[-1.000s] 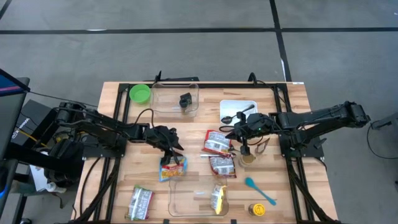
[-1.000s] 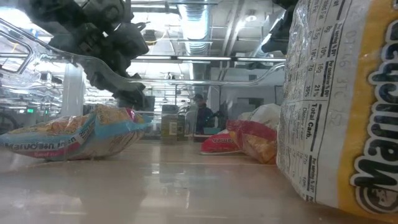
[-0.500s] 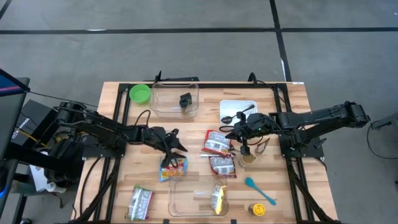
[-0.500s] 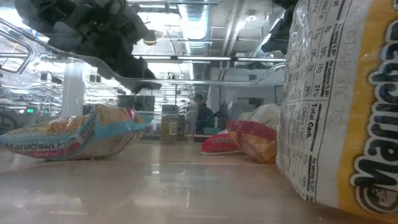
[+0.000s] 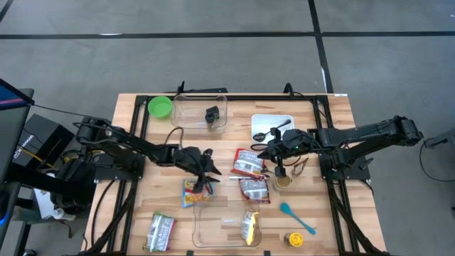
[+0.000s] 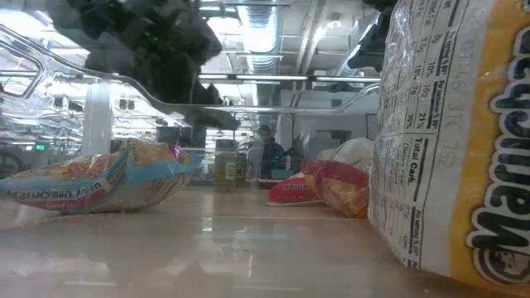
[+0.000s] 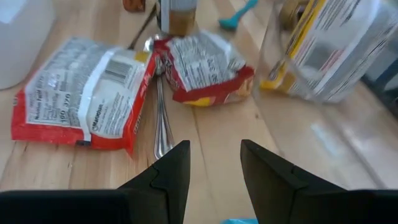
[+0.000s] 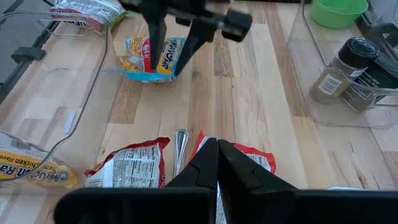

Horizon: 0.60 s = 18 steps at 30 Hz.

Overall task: Pick & Place Food Item
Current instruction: Put the blue noodle pack into the bottom transparent bin

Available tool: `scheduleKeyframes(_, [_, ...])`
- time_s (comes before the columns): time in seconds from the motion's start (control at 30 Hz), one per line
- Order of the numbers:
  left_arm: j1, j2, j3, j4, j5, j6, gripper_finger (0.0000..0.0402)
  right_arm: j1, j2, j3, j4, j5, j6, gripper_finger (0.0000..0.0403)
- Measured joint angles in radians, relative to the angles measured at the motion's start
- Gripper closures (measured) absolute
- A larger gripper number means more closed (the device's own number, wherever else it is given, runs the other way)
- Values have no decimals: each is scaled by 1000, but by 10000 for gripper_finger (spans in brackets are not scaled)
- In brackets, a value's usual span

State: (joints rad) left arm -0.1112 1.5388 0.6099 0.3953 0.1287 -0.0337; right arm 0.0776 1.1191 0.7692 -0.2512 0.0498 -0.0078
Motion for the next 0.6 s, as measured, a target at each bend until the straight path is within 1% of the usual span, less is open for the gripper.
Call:
scheduleKeyframes(0.07, [1,30,45,-60,0,14,266,0,0,0,-3,0,0,403])
scheduleKeyframes(0.17, [6,42,97,-174,6,22,266,1,0,0,-4,0,0,403])
scheduleKeyframes(0.27, [13,24,133,-256,57,22,266,0,0,0,-6,0,0,403])
scheduleKeyframes(0.33, [13,6,139,-286,88,22,266,0,0,0,-8,0,0,403])
scheduleKeyframes(0.47, [15,-3,138,-363,91,55,266,0,0,0,-8,0,0,403])
scheduleKeyframes(0.6, [15,16,134,-384,91,61,266,0,0,0,-7,0,0,403])
